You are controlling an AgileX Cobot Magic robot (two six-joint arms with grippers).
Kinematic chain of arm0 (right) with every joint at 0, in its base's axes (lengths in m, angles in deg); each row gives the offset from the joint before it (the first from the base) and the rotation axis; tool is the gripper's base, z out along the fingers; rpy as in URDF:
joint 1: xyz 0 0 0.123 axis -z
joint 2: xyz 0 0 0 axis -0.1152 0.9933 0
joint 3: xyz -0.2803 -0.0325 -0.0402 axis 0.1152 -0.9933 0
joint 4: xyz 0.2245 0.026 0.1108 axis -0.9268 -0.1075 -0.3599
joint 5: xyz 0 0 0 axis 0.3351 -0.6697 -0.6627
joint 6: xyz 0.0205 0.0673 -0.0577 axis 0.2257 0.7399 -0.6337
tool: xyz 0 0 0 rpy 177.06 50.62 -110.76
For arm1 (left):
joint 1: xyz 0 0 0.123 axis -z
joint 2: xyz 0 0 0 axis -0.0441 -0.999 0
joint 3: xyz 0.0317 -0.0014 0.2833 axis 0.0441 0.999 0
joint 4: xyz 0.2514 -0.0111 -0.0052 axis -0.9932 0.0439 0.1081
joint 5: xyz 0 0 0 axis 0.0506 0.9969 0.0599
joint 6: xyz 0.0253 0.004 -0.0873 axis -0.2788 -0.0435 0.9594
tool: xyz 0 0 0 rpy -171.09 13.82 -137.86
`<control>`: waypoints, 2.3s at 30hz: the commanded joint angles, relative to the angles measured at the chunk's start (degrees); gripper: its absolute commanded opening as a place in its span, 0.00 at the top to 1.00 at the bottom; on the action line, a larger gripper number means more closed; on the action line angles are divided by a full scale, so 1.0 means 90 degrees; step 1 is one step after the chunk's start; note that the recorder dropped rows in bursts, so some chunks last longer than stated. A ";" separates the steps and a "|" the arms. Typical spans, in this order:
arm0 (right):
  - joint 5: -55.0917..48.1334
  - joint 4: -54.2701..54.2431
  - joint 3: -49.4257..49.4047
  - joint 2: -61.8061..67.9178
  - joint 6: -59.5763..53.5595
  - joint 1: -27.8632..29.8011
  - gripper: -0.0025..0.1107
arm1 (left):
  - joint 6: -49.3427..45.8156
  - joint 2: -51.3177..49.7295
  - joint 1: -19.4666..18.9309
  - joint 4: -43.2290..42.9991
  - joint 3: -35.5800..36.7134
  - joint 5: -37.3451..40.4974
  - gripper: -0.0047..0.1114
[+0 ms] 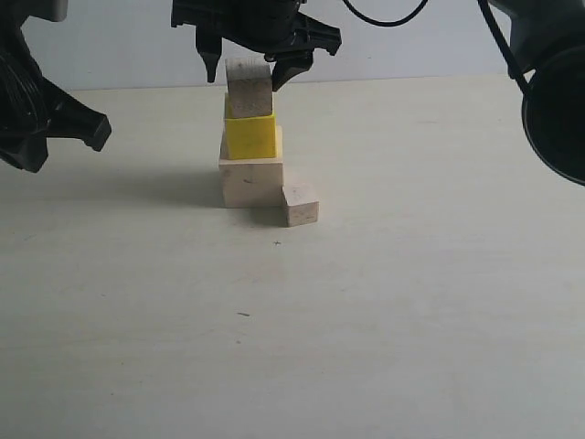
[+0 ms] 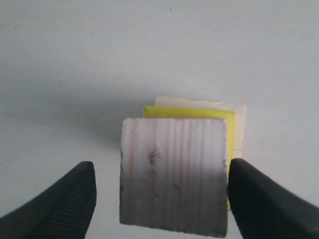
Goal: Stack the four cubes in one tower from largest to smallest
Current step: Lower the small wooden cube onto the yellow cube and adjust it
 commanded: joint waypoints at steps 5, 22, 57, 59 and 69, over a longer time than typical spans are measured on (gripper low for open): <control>-0.0003 -0.0054 0.0035 -0.0114 0.0001 0.0009 0.36 | 0.0067 0.0062 -0.0007 0.0025 0.0024 -0.0006 0.88; -0.0003 0.0202 0.0035 -0.0114 -0.0174 0.0009 0.36 | 0.0051 0.0062 -0.0007 0.0025 0.0024 -0.0006 0.88; -0.0003 0.0271 0.0035 -0.0114 -0.1228 0.0009 0.36 | 0.0064 0.0062 -0.0007 0.0025 0.0024 -0.0006 0.88; -0.0003 0.0271 0.0035 -0.0114 -0.1352 0.0009 0.36 | 0.0064 0.0062 -0.0007 0.0025 0.0024 -0.0006 0.88; -0.0003 0.0271 0.0035 -0.0114 -0.1606 0.0009 0.36 | 0.0064 0.0062 -0.0007 0.0025 0.0024 -0.0006 0.88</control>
